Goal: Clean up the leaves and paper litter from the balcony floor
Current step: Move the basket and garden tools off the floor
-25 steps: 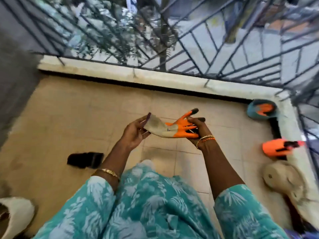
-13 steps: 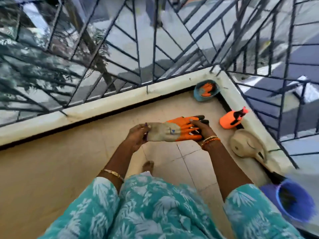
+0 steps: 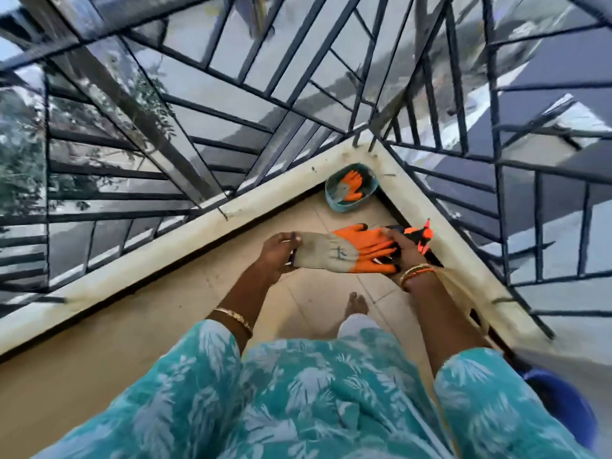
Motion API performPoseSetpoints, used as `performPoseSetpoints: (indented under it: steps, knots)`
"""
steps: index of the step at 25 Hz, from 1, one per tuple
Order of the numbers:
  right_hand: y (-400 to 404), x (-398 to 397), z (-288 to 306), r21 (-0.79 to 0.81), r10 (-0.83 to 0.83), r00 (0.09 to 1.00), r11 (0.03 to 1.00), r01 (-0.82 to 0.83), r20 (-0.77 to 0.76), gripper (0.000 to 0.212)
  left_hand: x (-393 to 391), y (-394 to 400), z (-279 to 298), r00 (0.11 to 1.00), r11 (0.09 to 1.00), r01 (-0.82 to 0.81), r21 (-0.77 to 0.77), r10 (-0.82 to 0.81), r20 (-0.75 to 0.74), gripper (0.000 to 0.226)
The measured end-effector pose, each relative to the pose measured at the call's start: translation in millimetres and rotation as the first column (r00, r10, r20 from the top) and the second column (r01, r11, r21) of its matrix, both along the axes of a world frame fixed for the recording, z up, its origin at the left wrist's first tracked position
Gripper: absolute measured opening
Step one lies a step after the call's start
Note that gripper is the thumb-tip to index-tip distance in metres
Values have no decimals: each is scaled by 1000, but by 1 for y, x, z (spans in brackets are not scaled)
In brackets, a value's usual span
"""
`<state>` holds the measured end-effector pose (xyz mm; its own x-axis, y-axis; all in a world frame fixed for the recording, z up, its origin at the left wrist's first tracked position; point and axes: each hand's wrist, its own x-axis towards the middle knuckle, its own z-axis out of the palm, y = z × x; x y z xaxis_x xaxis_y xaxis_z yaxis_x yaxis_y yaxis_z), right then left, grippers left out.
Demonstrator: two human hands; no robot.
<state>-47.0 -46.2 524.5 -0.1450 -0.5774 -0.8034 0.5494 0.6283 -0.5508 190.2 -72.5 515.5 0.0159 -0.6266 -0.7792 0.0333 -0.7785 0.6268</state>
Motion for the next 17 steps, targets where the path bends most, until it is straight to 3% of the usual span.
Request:
performPoseSetpoints:
  steps: [6, 9, 11, 15, 17]
  knots:
    - [-115, -94, -18, 138, 131, 986, 984, -117, -104, 6, -95, -85, -13, 990, 989, -141, 54, 140, 23, 15]
    - [-172, -111, -39, 146, 208, 964, 972, -184, -165, 5, -119, -130, -32, 985, 981, -169, 100, 166, 38, 14]
    - [-209, -120, -56, 158, 270, 935, 958, -238, -229, 14, -132, -166, -45, 982, 975, -185, 121, 180, 49, 15]
    - [-276, -132, -93, 145, 230, 911, 971, -190, -343, 23, -147, -236, -79, 981, 972, -180, 154, 166, 99, 22]
    - [-314, -141, -124, 166, 280, 855, 959, -229, -436, 24, -154, -266, -109, 974, 972, -185, 146, 162, 158, 25]
